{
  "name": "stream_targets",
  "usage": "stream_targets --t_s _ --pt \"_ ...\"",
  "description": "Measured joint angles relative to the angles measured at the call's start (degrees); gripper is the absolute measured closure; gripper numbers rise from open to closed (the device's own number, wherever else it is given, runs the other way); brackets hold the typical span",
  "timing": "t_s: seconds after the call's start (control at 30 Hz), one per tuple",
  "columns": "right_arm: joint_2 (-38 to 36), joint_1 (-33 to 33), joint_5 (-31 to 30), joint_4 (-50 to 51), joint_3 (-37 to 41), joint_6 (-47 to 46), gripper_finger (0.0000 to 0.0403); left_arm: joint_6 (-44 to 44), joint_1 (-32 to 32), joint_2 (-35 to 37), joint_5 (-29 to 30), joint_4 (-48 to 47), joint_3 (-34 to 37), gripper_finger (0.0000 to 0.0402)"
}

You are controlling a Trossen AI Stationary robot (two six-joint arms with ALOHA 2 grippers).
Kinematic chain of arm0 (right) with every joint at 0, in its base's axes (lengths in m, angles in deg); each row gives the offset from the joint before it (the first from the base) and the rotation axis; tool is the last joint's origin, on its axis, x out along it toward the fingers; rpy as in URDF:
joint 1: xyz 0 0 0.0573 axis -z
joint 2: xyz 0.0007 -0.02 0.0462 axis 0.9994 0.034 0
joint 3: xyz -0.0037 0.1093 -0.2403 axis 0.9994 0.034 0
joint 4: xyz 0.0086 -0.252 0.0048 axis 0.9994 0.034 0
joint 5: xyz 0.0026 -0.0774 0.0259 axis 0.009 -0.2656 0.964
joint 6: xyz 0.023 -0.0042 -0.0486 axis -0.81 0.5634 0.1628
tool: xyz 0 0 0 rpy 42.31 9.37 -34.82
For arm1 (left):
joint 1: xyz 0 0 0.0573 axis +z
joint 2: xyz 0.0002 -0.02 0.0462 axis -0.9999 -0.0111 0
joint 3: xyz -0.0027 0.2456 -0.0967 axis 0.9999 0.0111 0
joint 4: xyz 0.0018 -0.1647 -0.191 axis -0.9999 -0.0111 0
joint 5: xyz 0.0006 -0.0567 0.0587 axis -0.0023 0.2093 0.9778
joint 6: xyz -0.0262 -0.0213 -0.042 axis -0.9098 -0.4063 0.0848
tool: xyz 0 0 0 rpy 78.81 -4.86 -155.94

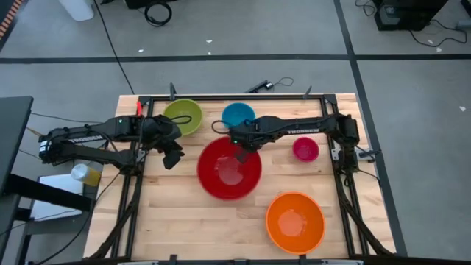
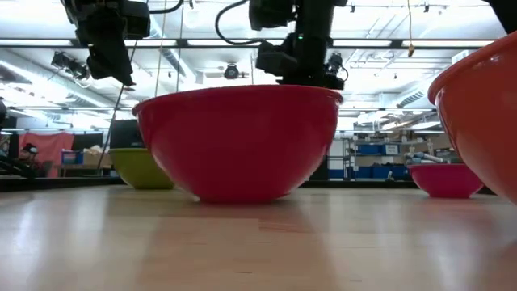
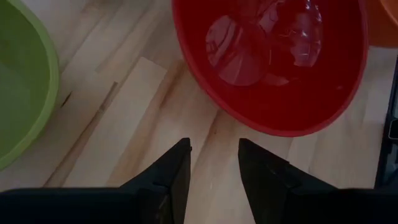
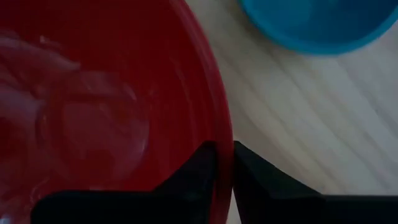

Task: Nest bowls inside each other
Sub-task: Move the red bowl to the center of the table, then stack the orange bowl on top of the red bowl

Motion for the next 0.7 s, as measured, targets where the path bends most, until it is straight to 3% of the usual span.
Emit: stream_targets --t_s 0.37,0.7 --pt "-7.77 -0.45 0.33 -2.66 13.25 -11.88 0.0289 -1.05 -0.27 0.00 1.16 1.37 0.00 0.0264" --pt "-21.09 -1.18 -6.02 1.24 14.79 -19.32 0.0260 3.68 0.22 -0.02 1.20 6.97 0.00 0.0264"
